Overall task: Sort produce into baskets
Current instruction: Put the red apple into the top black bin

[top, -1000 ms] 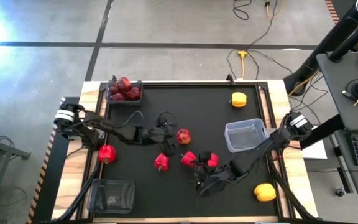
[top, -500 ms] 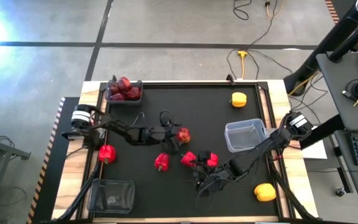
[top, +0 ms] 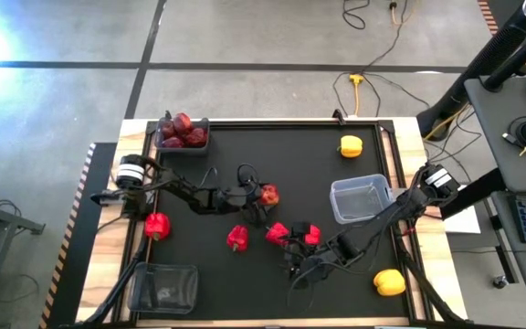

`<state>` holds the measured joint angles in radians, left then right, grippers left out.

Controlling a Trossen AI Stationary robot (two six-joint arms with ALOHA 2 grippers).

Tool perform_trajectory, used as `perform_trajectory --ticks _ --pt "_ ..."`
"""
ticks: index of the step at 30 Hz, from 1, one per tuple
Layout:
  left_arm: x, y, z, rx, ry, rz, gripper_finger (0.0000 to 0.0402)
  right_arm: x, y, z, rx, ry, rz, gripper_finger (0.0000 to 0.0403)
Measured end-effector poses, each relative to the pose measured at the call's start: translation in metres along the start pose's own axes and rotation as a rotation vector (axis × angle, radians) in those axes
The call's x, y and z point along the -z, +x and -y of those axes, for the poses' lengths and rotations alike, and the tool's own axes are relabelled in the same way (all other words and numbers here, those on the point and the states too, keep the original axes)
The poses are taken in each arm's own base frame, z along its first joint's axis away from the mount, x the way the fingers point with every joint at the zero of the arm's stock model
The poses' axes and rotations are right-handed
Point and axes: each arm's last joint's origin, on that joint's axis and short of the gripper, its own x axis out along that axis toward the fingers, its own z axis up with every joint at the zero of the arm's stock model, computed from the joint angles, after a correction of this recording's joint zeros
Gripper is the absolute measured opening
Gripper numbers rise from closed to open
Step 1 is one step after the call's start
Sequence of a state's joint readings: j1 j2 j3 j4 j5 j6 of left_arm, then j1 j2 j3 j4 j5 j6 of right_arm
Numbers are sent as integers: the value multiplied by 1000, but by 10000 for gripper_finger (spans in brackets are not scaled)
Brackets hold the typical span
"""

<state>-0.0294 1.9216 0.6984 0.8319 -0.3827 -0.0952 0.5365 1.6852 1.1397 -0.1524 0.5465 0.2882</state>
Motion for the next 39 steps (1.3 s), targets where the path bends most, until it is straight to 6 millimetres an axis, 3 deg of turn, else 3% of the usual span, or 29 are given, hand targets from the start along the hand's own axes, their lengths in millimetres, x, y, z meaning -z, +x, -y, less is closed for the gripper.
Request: perform_trajectory --ticks 4,9,15,19,22,28,31,39 --pt "-7 -6 -4 -49 16 -22 322 0 0 0 0 0 0 368" --pt "-42 -36 -26 -250 87 -66 322 1 0 0 1 -1 -2 368" --pt "-83 -93 -86 -624 79 -122 324 5 1 1 8 -3 -10 368" --pt "-87 -131 -125 -874 -35 -176 326 5 2 3 13 2 -13 368" --pt "-82 -147 -147 -976 -120 -221 327 5 4 5 18 6 -14 368" --pt "-71 -148 -181 -1125 -177 -308 328 3 5 7 25 40 -9 368" --pt "-63 -142 -192 -1117 -225 -354 330 3 5 8 26 59 -8 368" --pt "-48 -127 -198 -1178 -252 -405 374 3 5 8 25 61 -9 368"
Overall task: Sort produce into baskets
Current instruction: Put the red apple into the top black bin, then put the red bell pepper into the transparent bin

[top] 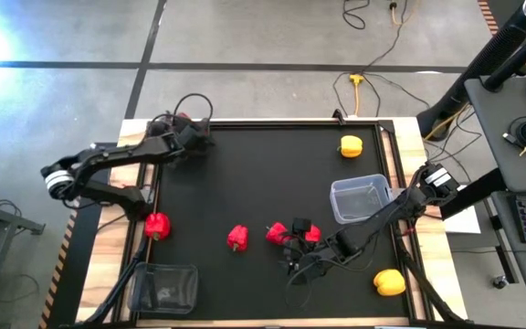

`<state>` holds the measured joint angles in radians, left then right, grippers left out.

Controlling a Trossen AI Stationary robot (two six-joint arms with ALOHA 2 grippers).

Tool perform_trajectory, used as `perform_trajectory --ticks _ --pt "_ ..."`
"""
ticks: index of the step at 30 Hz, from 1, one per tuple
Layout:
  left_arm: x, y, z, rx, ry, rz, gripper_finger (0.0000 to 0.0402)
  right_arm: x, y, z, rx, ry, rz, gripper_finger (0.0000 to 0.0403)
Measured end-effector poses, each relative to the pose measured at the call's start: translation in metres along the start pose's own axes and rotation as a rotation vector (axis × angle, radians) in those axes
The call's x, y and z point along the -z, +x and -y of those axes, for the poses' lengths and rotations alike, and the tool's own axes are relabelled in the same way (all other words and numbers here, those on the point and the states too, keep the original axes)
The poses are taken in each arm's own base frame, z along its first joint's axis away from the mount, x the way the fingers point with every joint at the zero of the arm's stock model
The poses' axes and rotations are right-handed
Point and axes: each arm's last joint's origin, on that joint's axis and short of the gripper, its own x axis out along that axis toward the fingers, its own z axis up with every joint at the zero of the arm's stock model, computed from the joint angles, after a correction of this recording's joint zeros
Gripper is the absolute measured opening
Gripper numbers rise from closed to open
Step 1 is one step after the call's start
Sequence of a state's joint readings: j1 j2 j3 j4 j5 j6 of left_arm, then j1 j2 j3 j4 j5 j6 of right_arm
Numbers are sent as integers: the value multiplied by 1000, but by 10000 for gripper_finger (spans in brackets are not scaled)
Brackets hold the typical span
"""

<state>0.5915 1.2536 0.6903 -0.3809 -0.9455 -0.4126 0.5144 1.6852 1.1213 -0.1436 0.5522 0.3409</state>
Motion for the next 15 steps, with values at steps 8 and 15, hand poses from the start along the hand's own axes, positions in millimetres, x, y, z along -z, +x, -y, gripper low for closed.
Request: perform_trajectory --ticks 8,15 --pt "3 3 4 -3 31 -15 397 1 0 1 1 -1 -3 368" --pt "-10 -24 -14 165 -51 42 397 1 1 2 4 1 -3 368"
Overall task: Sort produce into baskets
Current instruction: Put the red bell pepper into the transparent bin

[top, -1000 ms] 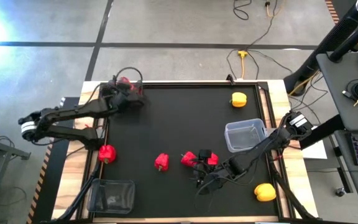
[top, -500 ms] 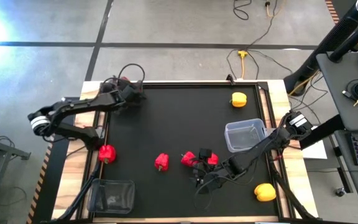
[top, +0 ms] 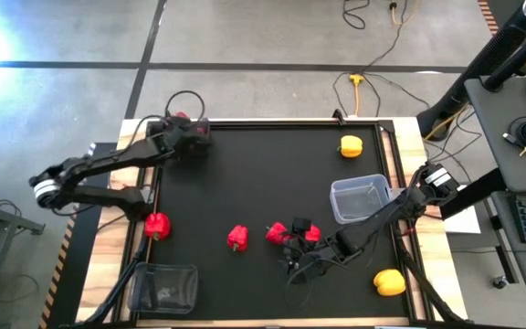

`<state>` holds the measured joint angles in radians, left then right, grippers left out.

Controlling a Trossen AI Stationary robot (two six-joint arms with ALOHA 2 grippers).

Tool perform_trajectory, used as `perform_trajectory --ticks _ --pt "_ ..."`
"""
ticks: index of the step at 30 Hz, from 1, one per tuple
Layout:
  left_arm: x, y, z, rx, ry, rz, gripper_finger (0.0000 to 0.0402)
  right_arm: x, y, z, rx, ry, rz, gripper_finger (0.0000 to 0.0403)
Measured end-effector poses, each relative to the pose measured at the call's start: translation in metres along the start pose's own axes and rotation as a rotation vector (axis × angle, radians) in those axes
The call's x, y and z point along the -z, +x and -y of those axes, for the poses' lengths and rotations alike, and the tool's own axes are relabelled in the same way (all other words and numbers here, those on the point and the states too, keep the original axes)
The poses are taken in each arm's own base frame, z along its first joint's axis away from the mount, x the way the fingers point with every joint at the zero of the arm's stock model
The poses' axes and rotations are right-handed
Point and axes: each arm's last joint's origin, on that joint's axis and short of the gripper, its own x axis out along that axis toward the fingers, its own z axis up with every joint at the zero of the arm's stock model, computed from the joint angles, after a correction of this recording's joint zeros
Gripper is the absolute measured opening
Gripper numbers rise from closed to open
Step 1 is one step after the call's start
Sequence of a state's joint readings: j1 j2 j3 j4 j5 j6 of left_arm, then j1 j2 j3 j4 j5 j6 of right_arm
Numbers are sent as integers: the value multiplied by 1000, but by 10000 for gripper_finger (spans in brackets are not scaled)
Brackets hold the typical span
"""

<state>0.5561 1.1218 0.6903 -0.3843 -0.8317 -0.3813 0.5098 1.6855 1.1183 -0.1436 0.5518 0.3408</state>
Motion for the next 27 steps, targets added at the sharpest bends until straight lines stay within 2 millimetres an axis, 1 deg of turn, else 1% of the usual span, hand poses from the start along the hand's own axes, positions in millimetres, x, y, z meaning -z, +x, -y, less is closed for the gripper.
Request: perform_trajectory --ticks 3,6,9,12,14,17,19,22,24,27 --pt "-6 -22 -6 194 -23 28 392 0 0 0 1 0 -1 368" --pt "-8 -48 -6 465 -36 45 382 0 1 1 4 1 -1 368" --pt "-2 -74 -1 715 -29 98 371 0 1 2 6 2 -1 368" --pt "16 -98 9 935 -8 202 364 -1 3 4 12 3 -3 368" --pt "32 -113 15 1076 16 293 361 0 5 8 22 -3 -9 368" --pt "59 -131 22 1263 59 428 359 1 11 17 46 11 -21 368" --pt "75 -140 24 1357 75 494 359 0 15 25 65 38 -27 368" --pt "96 -149 24 1454 119 546 359 2 25 37 99 70 -48 368" --pt "106 -152 25 1492 150 557 359 7 34 41 98 78 -81 368" --pt "110 -154 26 1506 173 561 359 15 48 42 27 121 -137 368"
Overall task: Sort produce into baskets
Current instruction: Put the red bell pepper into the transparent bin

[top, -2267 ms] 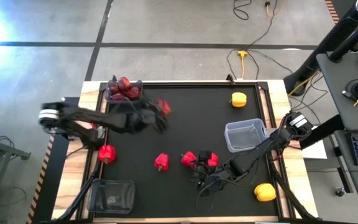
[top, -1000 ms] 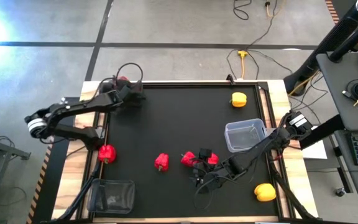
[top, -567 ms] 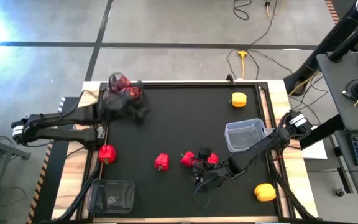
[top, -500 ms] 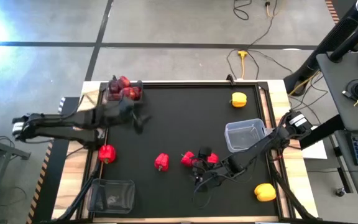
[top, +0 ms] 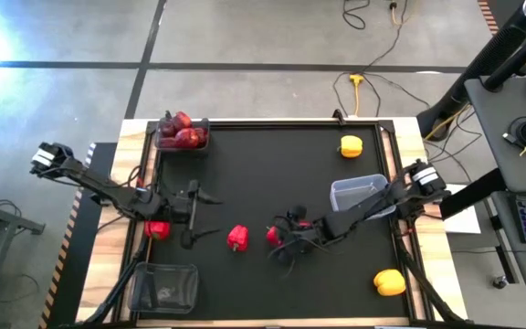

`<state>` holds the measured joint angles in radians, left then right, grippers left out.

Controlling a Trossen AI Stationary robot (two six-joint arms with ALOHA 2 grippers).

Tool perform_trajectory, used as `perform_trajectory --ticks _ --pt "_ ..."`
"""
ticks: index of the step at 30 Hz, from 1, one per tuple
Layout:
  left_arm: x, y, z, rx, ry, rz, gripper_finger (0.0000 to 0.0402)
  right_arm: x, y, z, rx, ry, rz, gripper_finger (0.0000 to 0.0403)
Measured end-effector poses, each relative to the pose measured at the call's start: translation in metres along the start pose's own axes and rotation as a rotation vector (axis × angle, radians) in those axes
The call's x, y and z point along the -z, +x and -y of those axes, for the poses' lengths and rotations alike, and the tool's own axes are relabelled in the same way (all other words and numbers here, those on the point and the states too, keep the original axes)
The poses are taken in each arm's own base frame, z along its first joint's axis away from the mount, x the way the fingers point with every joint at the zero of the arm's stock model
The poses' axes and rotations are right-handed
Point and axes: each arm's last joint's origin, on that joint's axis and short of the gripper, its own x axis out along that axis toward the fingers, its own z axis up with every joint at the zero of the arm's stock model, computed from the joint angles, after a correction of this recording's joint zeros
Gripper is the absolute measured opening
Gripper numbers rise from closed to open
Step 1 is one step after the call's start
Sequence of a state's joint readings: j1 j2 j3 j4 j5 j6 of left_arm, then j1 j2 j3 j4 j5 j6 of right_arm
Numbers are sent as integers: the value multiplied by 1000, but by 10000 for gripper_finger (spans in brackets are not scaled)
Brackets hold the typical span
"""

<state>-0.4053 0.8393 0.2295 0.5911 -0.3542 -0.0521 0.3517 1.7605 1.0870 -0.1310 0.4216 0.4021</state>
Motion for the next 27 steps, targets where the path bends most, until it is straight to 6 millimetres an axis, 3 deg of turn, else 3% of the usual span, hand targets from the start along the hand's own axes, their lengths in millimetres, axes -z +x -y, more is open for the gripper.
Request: perform_trajectory --ticks 5,12,18,22,27 --pt "0 1 0 -6 14 -4 359 12 18 4 38 55 -70 368" --pt "0 1 0 -9 19 -4 359 12 20 6 45 82 -69 364" --pt "0 1 -2 -72 20 -2 359 12 19 6 38 83 -71 308" --pt "0 1 -2 -76 20 -2 359 -4 3 7 60 61 -110 277" --pt "0 1 -2 -84 21 -4 359 -34 -44 18 178 -5 -139 278"
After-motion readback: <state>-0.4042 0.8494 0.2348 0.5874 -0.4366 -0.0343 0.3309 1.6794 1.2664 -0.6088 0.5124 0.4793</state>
